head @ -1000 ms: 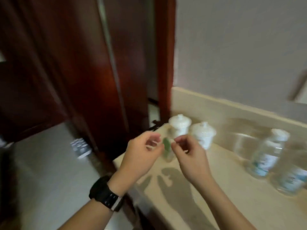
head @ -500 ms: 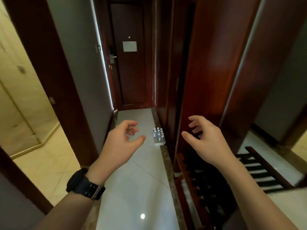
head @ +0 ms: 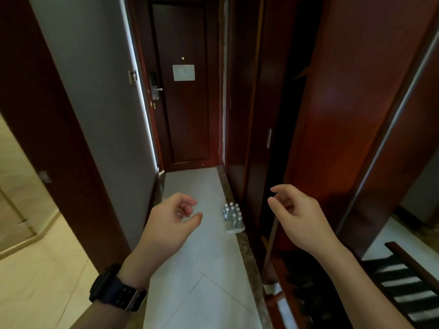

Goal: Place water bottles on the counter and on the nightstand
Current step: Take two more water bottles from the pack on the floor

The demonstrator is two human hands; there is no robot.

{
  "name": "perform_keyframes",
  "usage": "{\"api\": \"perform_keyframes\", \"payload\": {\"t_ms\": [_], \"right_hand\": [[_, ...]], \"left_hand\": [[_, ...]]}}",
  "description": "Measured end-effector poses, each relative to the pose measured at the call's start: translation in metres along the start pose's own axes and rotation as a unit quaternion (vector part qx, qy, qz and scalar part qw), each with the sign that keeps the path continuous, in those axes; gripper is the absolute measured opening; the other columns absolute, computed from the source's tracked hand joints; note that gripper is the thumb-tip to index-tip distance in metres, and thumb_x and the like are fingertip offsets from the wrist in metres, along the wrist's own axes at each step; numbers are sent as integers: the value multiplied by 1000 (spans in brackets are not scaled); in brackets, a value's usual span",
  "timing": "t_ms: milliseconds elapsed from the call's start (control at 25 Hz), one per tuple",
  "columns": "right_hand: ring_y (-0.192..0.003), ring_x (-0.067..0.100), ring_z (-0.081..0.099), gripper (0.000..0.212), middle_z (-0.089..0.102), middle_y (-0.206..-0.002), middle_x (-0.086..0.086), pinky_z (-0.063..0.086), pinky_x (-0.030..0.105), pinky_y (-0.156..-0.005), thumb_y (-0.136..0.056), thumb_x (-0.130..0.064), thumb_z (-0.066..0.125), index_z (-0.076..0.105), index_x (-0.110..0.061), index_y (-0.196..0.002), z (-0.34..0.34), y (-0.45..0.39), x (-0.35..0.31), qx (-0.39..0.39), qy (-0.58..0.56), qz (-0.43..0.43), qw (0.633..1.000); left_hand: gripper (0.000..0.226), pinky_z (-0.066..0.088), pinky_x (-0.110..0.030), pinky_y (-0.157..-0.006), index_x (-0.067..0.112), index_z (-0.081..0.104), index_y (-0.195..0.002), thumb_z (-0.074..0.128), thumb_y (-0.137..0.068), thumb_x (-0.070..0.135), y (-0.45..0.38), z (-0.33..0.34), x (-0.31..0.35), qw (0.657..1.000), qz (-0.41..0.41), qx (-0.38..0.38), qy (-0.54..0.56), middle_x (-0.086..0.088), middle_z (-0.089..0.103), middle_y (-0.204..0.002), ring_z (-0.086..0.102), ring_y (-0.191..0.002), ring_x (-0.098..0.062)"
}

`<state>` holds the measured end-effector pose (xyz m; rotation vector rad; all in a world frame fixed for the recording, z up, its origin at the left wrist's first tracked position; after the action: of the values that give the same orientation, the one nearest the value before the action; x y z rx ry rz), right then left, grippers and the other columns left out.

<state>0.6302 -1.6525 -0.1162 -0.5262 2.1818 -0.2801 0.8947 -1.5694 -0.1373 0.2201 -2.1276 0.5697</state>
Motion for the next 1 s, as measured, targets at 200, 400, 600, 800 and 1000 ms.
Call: {"api": "perform_keyframes", "payload": {"t_ms": [200,400,600,800,1000], "right_hand": [[-83,-1,61,18,64,-90,-14,47,21,-71,-95,-30,60,65,-26,-112,52,-143,66,9,-38,5,999],[-77,2,62,20,66,-84,-13,51,24,-72,-92,-30,64,67,-25,-111,100,-294,99,-20,-59,9,998],[-79,2,62,17,68,-83,-11,51,21,-71,-89,-28,68,67,-28,-106,155,-414,107,-54,-63,-1,997],[-78,3,63,19,69,-81,-10,48,15,-66,-85,-25,72,69,-25,-104,234,-529,147,-41,-55,3,998],[-81,3,66,17,71,-87,-9,52,16,-71,-85,-24,72,69,-28,-102,318,-657,187,-25,-56,20,998]], "left_hand": [[17,47,-19,-60,21,67,-82,72,-77,5,-136,52,-51,1000,-10,9,-29,-2,64,-72,59,-70,-14],[17,51,-20,-65,23,69,-82,75,-77,8,-278,77,-68,999,-4,3,-47,1,70,-77,64,-72,-11],[18,54,-25,-68,30,68,-79,76,-77,14,-401,83,-102,999,1,-4,-47,4,70,-77,66,-71,-12],[15,53,-24,-66,29,70,-78,78,-76,16,-532,108,-180,999,9,-20,-41,9,69,-77,65,-70,-11],[17,50,-24,-64,35,67,-75,77,-77,21,-685,146,-258,997,24,-68,-36,19,66,-85,61,-67,-9]]}}
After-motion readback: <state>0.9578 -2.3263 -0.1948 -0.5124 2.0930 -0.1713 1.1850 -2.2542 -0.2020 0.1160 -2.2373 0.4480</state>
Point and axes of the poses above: each hand's wrist, its own y-axis away from the middle knuckle, its own z-axis out of the palm, x = y × z, the point moved 9 cm from there along -y, towards the middle knuckle
